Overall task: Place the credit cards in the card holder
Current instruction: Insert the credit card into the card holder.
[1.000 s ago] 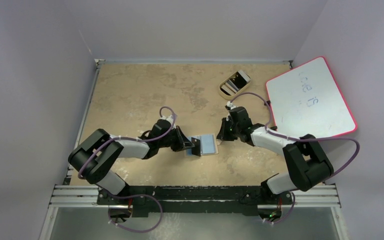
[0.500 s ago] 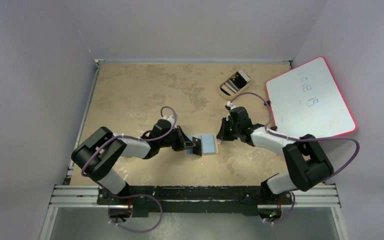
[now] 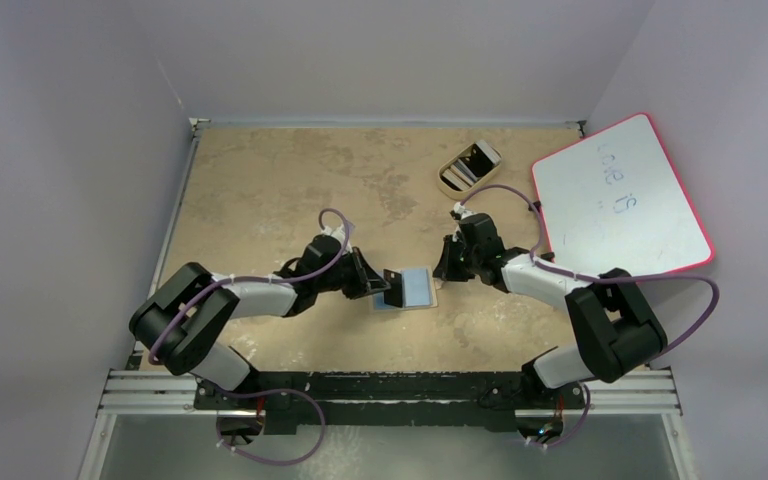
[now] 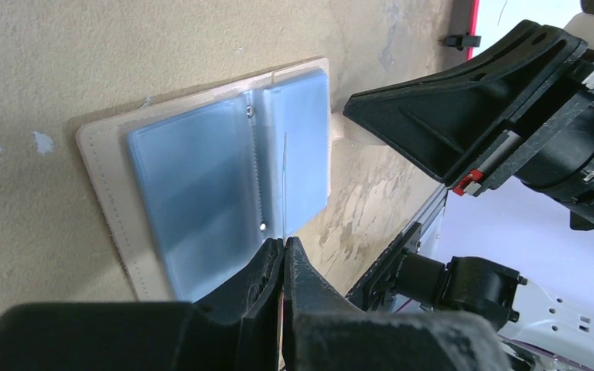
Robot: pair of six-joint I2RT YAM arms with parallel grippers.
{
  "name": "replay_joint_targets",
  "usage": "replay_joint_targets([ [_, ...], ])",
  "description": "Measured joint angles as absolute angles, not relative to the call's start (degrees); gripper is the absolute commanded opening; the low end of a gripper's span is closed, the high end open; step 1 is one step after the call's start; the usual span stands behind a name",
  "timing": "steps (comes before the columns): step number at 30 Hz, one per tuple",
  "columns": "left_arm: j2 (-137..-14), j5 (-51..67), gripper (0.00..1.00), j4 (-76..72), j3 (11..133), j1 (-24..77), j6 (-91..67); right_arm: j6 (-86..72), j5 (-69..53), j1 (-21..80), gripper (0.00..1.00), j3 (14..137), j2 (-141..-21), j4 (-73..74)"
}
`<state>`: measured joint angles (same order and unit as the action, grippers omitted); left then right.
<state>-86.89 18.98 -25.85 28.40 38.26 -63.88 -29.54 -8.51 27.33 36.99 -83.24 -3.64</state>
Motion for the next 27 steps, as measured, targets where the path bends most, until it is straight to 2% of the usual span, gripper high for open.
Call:
replay_joint_targets([
  [27, -92.14, 19.94, 0.0, -29.34, 28.62, 38.26, -63.51, -29.52, -8.54, 27.33, 0.04, 36.4, -84.12, -4.54],
])
